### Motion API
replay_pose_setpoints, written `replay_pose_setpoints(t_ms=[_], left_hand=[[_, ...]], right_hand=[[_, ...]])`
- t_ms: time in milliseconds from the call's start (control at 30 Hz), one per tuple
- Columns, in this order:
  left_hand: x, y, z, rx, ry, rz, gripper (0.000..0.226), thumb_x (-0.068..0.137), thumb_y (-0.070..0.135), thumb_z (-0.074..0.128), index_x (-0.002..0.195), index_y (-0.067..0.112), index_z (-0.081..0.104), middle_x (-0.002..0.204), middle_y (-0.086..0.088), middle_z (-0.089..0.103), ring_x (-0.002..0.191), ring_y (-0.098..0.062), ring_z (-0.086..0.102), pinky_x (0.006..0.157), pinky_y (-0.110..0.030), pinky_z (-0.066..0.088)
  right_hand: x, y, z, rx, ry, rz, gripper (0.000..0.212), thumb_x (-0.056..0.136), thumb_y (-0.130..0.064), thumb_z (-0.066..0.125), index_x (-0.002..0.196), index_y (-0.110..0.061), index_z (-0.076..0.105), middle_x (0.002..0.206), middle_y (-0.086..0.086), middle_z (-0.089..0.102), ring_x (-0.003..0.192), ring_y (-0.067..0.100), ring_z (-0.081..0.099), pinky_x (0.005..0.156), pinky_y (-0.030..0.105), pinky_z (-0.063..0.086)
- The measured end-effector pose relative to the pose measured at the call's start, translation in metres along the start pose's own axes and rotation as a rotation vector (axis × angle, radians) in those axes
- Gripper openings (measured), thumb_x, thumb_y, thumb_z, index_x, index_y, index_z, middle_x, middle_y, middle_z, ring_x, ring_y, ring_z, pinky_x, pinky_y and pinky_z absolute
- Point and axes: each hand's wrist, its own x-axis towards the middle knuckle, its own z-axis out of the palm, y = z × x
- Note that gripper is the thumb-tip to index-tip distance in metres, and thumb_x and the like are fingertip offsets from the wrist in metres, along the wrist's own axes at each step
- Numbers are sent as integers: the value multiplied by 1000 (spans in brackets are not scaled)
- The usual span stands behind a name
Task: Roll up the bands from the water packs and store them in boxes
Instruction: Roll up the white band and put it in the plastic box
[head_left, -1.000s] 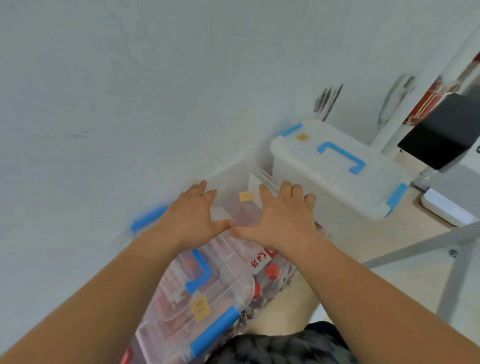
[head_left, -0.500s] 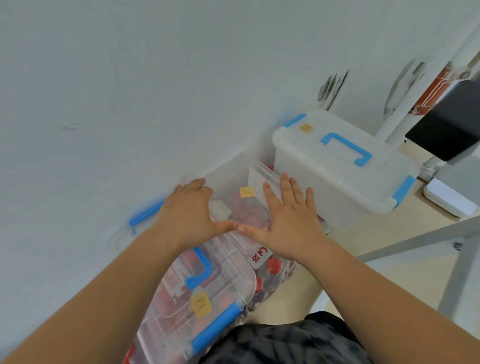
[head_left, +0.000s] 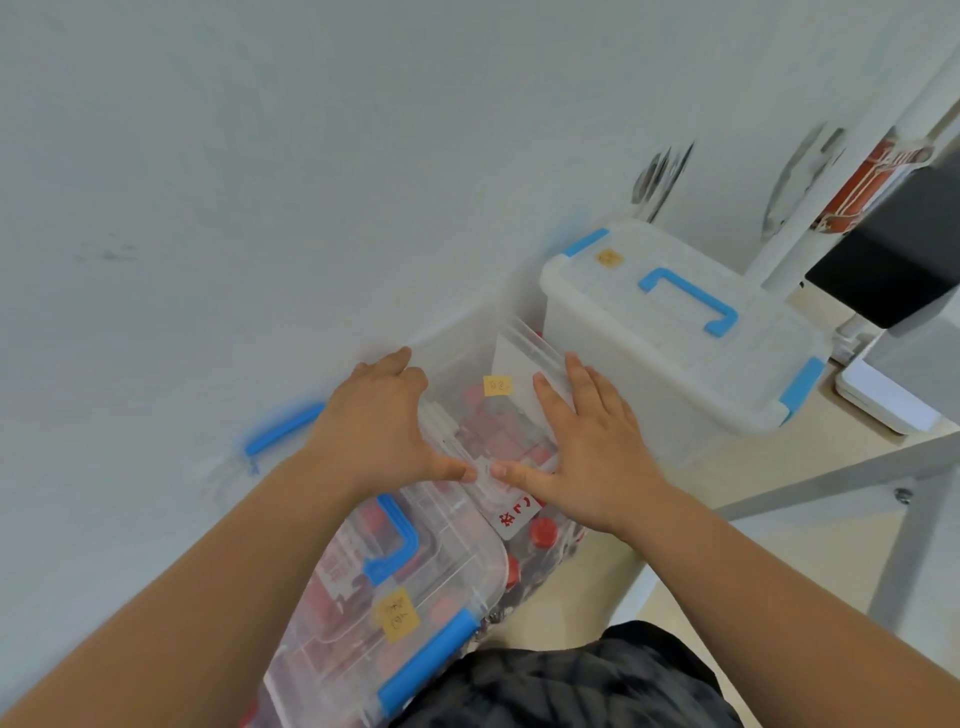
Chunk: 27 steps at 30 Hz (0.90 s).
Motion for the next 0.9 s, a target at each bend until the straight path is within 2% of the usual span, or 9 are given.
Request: replay_pose_setpoints(t_ms=[100, 233, 400, 467, 567, 700, 800, 900], left_hand=[[3, 0, -2, 13, -7, -1, 120, 49, 89, 68, 144, 20, 44, 165, -4, 21, 148, -24, 27, 118, -38, 27], [-3, -4, -1, 21, -2, -1, 115, 47, 89, 68, 136, 19, 50, 163, -5, 26, 146, -23, 31, 116, -37, 31], [-6, -6, -1, 69, 40, 15, 101, 47, 92, 62, 118, 20, 58, 141, -5, 51, 129, -25, 47, 106, -38, 41], [-5, -7, -1, 88, 36, 22, 104, 43, 96, 55, 115, 21, 59, 135, -5, 55, 124, -25, 50, 103, -39, 44], [-2, -8, 1, 53, 68, 36, 106, 43, 103, 31, 105, 22, 61, 114, 0, 61, 110, -25, 55, 94, -40, 47], [2, -8, 4, 73, 94, 40, 83, 61, 93, 48, 103, 23, 57, 99, 4, 57, 97, -21, 53, 86, -38, 49], [5, -8, 4, 55, 88, 33, 83, 58, 91, 57, 105, 23, 57, 99, 5, 57, 96, -20, 53, 85, -38, 50], [12, -7, 1, 72, 44, 22, 94, 55, 91, 60, 122, 26, 52, 111, 0, 54, 106, -23, 52, 92, -40, 49]], right_hand=[[-5, -3, -3, -23, -19, -13, 118, 64, -99, 20, 160, -32, 0, 167, 6, -21, 154, 31, -14, 126, 51, -1], [-6, -5, 0, -36, -43, -59, 121, 60, -102, 13, 159, -35, -5, 166, 8, -25, 152, 31, -24, 124, 52, -8], [-2, -4, 1, -83, -63, -86, 120, 62, -102, 20, 159, -36, -7, 165, 9, -26, 152, 33, -25, 123, 57, -8], [0, -5, 1, -98, -64, -83, 122, 61, -103, 22, 158, -36, -8, 165, 10, -25, 152, 35, -22, 122, 58, -8], [1, -5, 2, -94, -76, -78, 122, 60, -104, 22, 157, -39, -11, 165, 9, -27, 152, 35, -23, 122, 59, -8], [1, -2, 2, -44, -86, -70, 122, 59, -104, 26, 157, -41, -12, 164, 5, -30, 152, 32, -23, 123, 55, -8], [0, -2, 2, -14, -87, -60, 124, 58, -104, 29, 157, -41, -11, 164, 3, -30, 153, 31, -21, 124, 53, -7], [2, -2, 0, -25, -90, -59, 126, 57, -104, 32, 157, -41, -12, 165, 1, -28, 153, 30, -19, 124, 55, -6]])
